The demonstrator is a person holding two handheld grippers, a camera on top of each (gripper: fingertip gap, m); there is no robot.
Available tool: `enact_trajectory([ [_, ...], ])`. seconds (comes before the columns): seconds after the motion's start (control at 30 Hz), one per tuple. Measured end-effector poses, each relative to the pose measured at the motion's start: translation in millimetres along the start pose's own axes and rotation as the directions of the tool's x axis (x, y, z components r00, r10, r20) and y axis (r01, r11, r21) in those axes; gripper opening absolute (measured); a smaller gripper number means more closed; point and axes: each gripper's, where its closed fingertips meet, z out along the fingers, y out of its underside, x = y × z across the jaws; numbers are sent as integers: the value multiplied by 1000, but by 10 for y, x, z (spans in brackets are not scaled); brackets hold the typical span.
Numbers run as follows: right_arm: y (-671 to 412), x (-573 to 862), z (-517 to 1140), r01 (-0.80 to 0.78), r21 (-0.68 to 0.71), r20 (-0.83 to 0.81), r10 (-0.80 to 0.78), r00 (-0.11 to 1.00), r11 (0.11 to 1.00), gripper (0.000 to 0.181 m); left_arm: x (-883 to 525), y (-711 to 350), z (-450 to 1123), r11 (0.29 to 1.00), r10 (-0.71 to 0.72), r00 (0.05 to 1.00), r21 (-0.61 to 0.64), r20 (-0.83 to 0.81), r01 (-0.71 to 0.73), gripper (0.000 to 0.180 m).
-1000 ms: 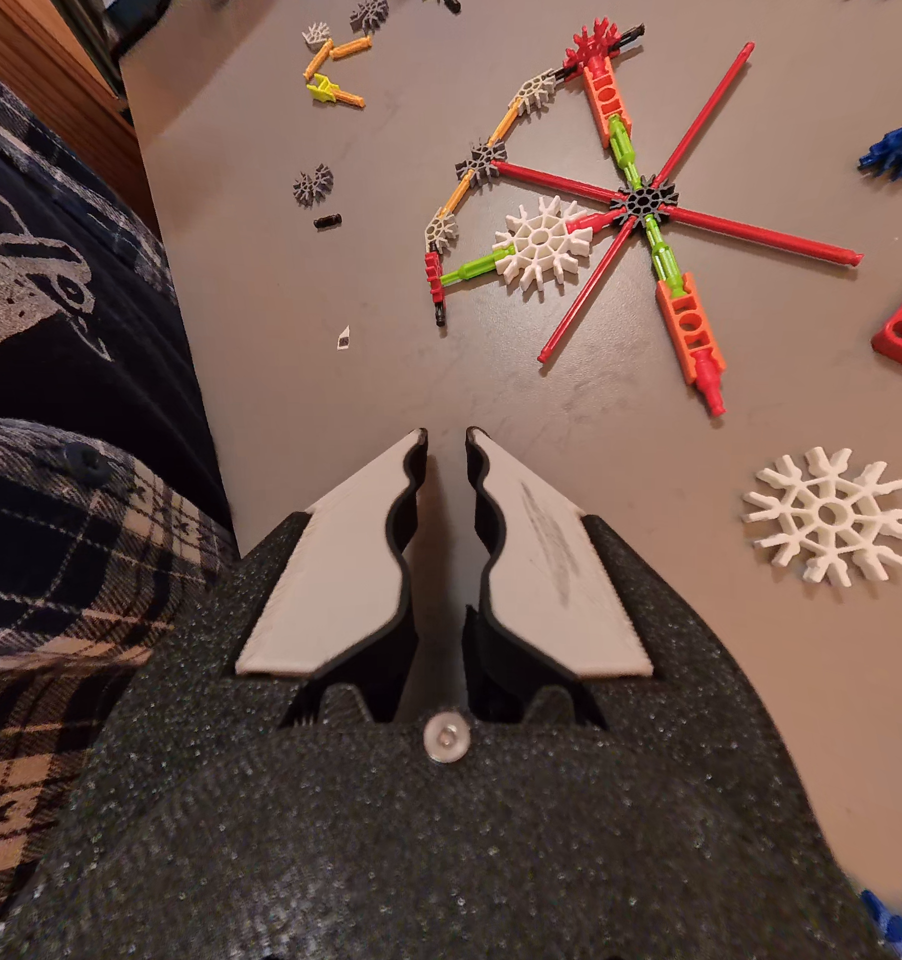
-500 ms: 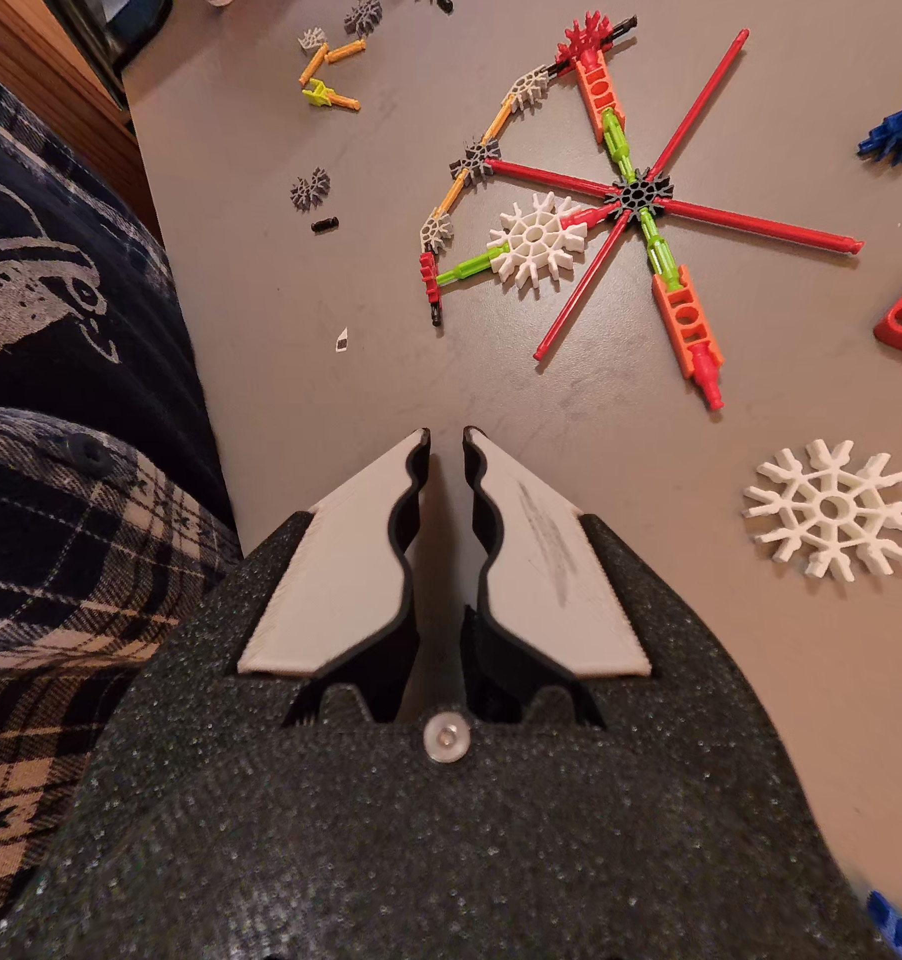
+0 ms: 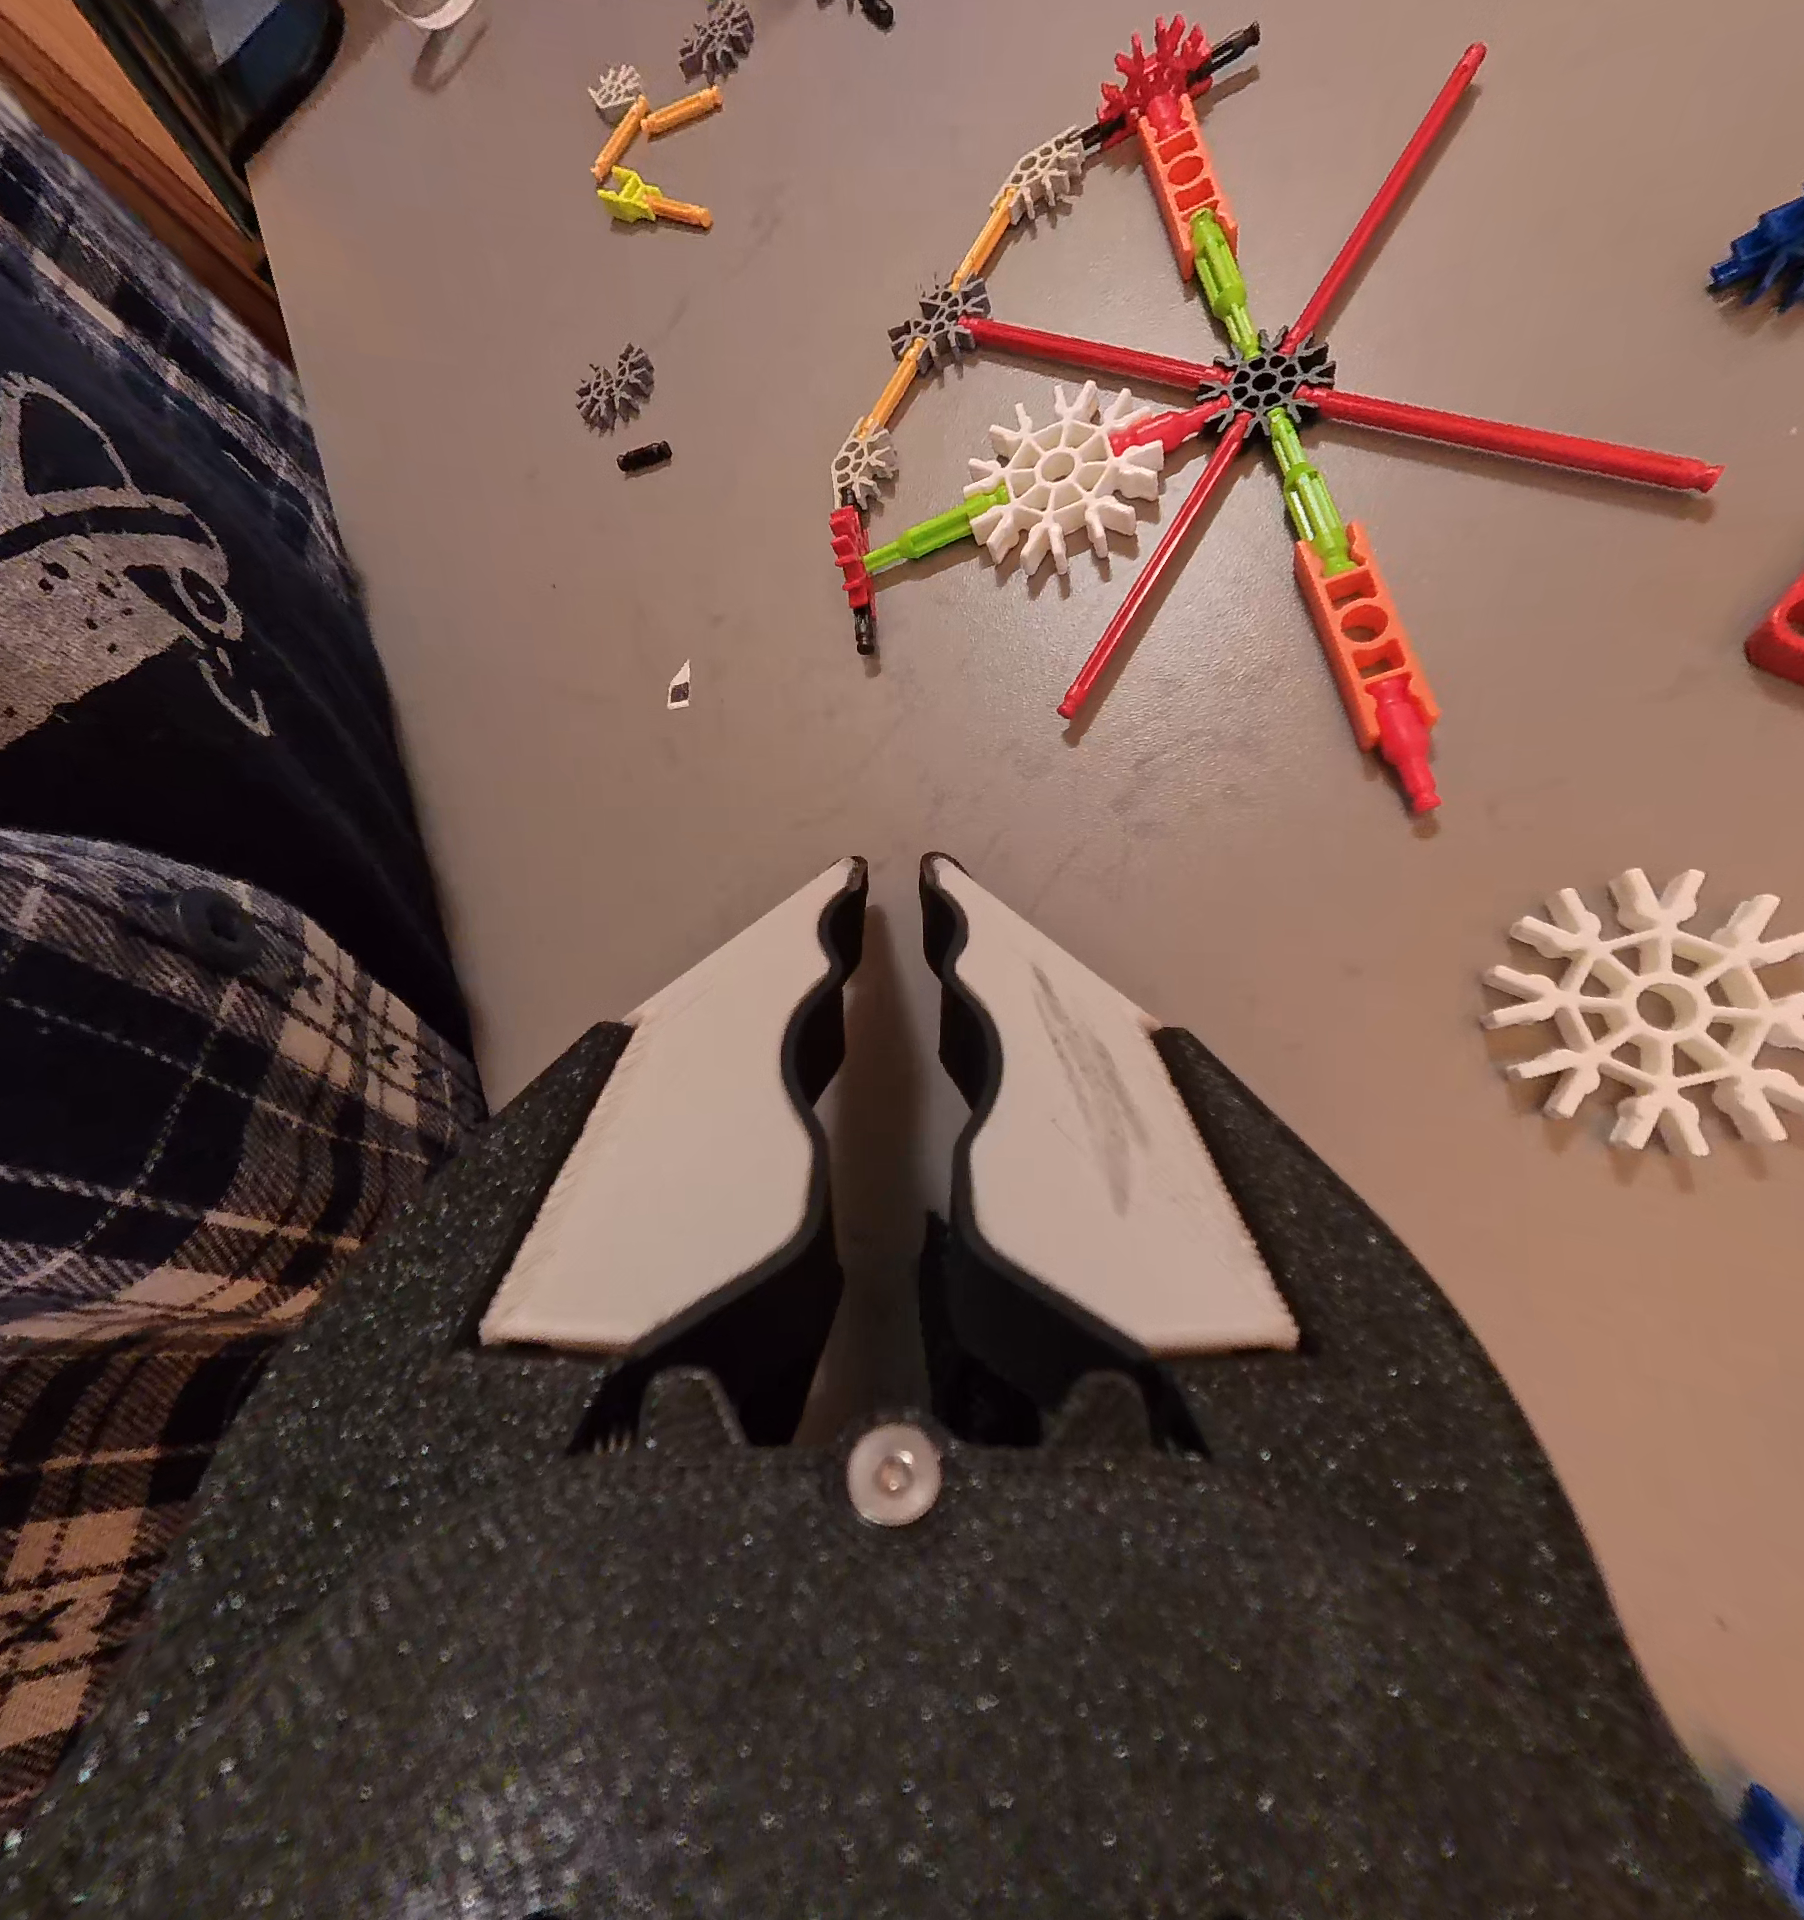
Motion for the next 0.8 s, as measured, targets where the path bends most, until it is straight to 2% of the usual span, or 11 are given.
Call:
enact_trajectory([
  [0.17,1,-7,-5,-11,-1,7,11,1000,1000,9,-171,92,-76,1000,-9,1000,-6,20,9,89],
  [0.23,2,-9,-7,-12,-1,7,12,1000,1000,8,-136,100,-19,1000,-4,1000,-11,-7,4,75],
  [0.37,2,-11,-10,-15,-1,5,15,1000,1000,7,80,66,208,997,61,994,-42,-96,-66,73],
  [0.53,4,-17,-13,-20,-2,5,20,1000,1000,7,482,-141,552,992,105,964,-36,-243,-117,91],
  [0.7,7,-22,-14,-24,-2,3,24,1000,1000,5,593,-86,879,983,112,957,-114,-269,-147,78],
  [0.8,8,-26,-15,-26,-3,3,26,1000,1000,5,605,-81,916,988,80,953,-105,-292,-116,67],
])
